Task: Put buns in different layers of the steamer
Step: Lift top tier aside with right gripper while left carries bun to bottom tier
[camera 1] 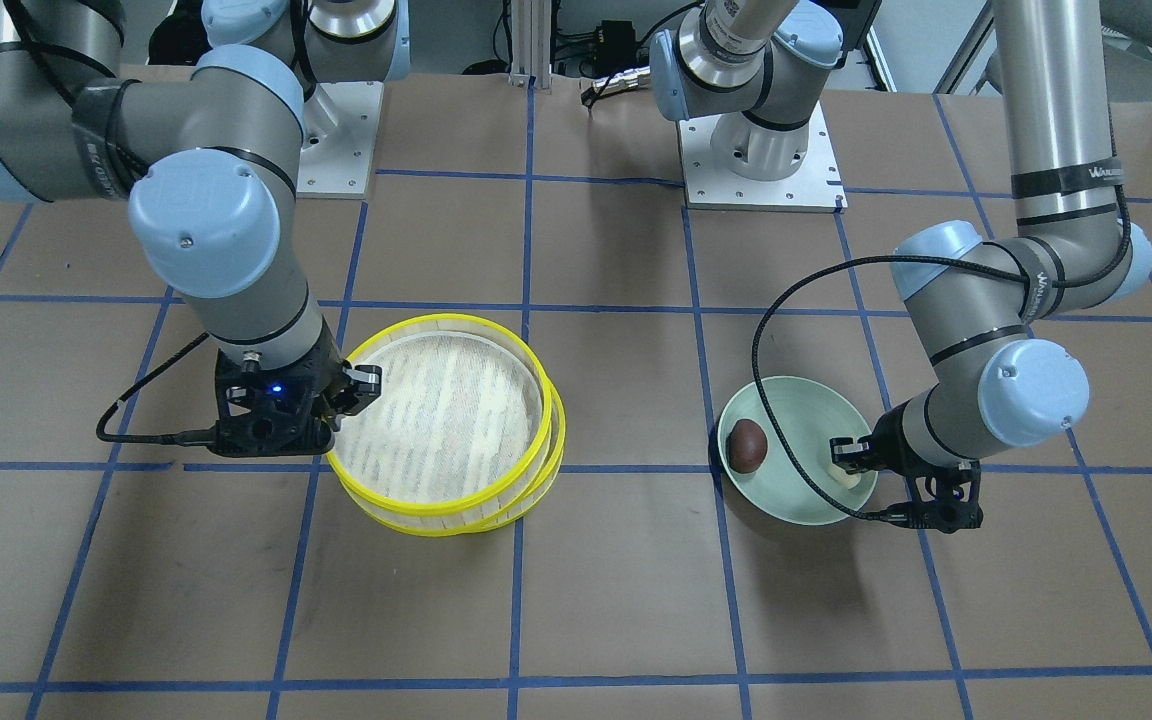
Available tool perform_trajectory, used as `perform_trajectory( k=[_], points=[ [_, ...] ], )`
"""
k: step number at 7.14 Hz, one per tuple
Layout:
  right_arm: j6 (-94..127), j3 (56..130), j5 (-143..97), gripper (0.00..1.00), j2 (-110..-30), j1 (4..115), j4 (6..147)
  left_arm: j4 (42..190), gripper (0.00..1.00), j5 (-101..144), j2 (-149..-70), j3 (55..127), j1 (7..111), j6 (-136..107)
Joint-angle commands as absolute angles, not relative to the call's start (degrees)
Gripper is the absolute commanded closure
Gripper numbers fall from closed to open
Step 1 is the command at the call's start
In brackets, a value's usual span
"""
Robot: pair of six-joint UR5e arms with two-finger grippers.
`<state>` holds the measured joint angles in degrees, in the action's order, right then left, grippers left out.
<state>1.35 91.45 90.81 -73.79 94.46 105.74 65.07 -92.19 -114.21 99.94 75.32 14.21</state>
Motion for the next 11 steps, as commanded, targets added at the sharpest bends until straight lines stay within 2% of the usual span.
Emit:
perform_trajectory(
  k=[1, 3, 4, 6, 7, 11],
  points=[
    [-5.22, 89.82, 91.40, 1.00, -74.27, 88.45, 102.22, 71.14, 1.00, -90.02, -109.28, 96.70, 76.54, 14.33],
    [-16.99, 89.82, 92.37, 1.00, -74.27, 79.50, 99.94, 79.43, 1.00, -85.46, -105.48, 89.60, 81.44, 9.27],
    [-22.18, 89.82, 94.46, 1.00, -74.18, 75.89, 100.02, 79.02, 1.00, -85.52, -105.03, 88.43, 87.83, 1.48],
    [-31.43, 90.35, 98.79, 1.00, -73.92, 70.87, 99.58, 72.12, 1.00, -85.52, -107.48, 88.33, 103.28, -20.20],
    [-35.90, 90.61, 98.35, 1.00, -73.39, 69.27, 100.28, 69.98, 1.00, -85.60, -109.14, 88.42, 107.45, -25.52],
    [-37.00, 91.49, 98.09, 1.00, -72.77, 68.73, 100.37, 61.64, 1.00, -88.13, -117.49, 88.86, 115.39, -38.67]
  ],
)
